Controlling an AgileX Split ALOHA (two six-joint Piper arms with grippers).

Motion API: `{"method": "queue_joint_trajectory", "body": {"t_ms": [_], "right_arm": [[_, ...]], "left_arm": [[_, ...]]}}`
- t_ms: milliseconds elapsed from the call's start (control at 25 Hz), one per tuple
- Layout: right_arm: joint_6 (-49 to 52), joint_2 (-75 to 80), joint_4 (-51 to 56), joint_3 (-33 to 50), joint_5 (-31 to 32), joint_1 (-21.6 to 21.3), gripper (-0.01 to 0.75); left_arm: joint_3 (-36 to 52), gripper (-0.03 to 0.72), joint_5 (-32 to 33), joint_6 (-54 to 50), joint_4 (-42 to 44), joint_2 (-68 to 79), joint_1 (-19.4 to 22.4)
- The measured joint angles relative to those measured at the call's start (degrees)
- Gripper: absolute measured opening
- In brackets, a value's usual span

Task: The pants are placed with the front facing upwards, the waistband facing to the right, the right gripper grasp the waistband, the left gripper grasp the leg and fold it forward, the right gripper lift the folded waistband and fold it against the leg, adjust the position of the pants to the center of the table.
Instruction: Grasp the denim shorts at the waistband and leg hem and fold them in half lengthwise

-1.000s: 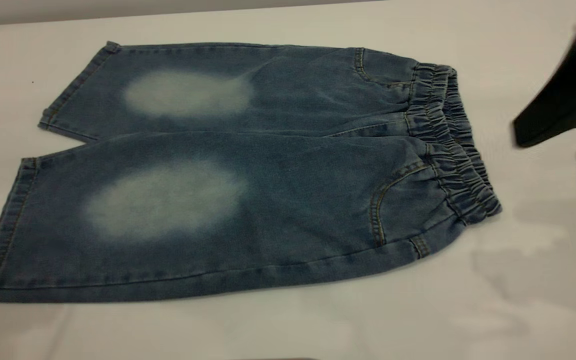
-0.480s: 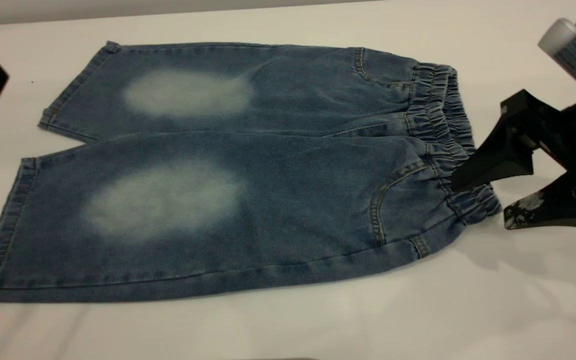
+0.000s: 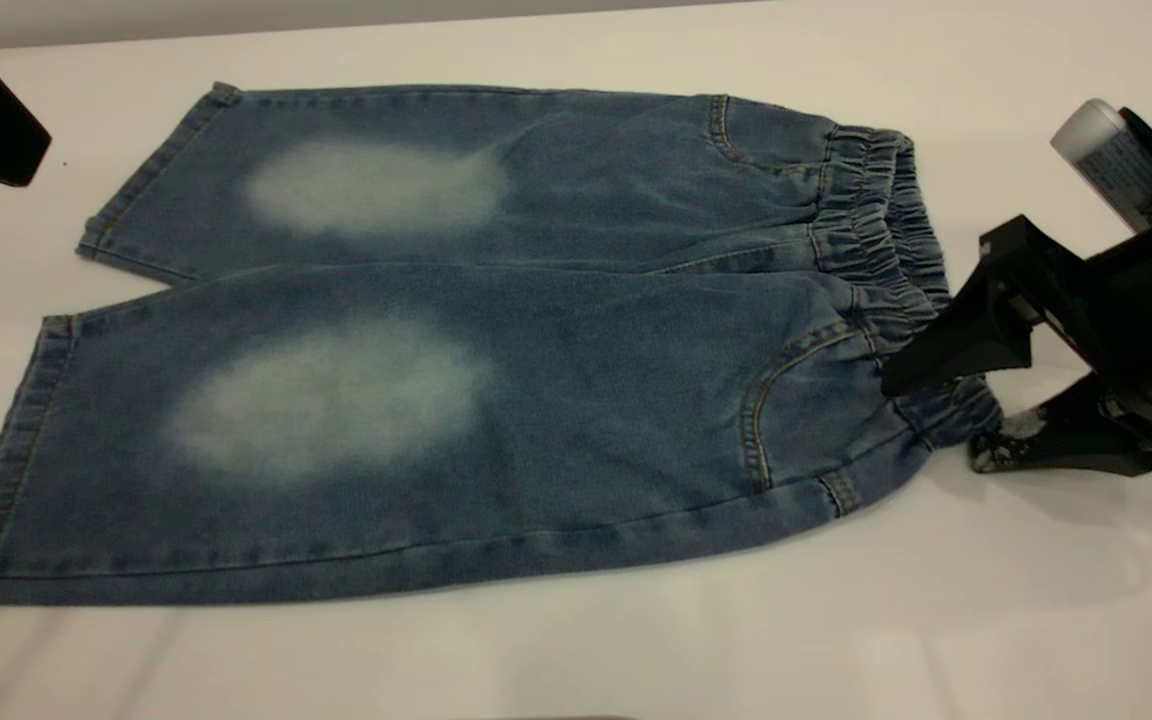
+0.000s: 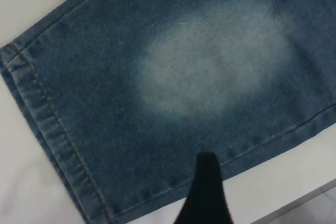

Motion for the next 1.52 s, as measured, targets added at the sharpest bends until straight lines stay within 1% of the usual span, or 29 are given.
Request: {"method": "queue_joint_trajectory", "body": {"t_ms": [360,560,840,960,1080,1160,1240,1440,1520], "right_arm": [[-3.4,1.7,1.1,-2.1,1.4,0.0,0.513],[-7.6,1.7,1.2,-2.5,-0.3,0.0,0.511],[-8.5,1.6,1.4,-2.8,-0.7,0.0,0.506],[-10.8,1.9,1.5,-2.8,2.3,-0.1,0.506],[-14.9,2.3,1.4,-2.8,9.0,-0.1,0.506],[-16.1,2.3,1.4,-2.8,10.9,-0.1,0.505],[-16.3,2.3,1.4,-2.8,10.6,-0.1,0.498],[-15.8,2.3,1.4,-2.8,4.6,-0.1,0.471],[-15.7,2.3,1.4,-2.8,4.0,-0.1,0.467]], "left_arm": [[0.0,0.547,-0.1,0.0,0.0,0.0,0.0],[0.0,0.547,-0.1,0.0,0.0,0.0,0.0],[0.0,0.547,-0.2,0.0,0.0,0.0,0.0],[0.0,0.547,-0.2,0.0,0.0,0.0,0.0],[0.0,0.547,-0.2,0.0,0.0,0.0,0.0],[0.0,0.547,-0.2,0.0,-0.1,0.0,0.0],[0.0,0.547,-0.2,0.0,-0.4,0.0,0.0],[0.0,0.547,-0.2,0.0,-1.1,0.0,0.0],[0.0,0.548,-0.2,0.0,-1.2,0.0,0.0]]}}
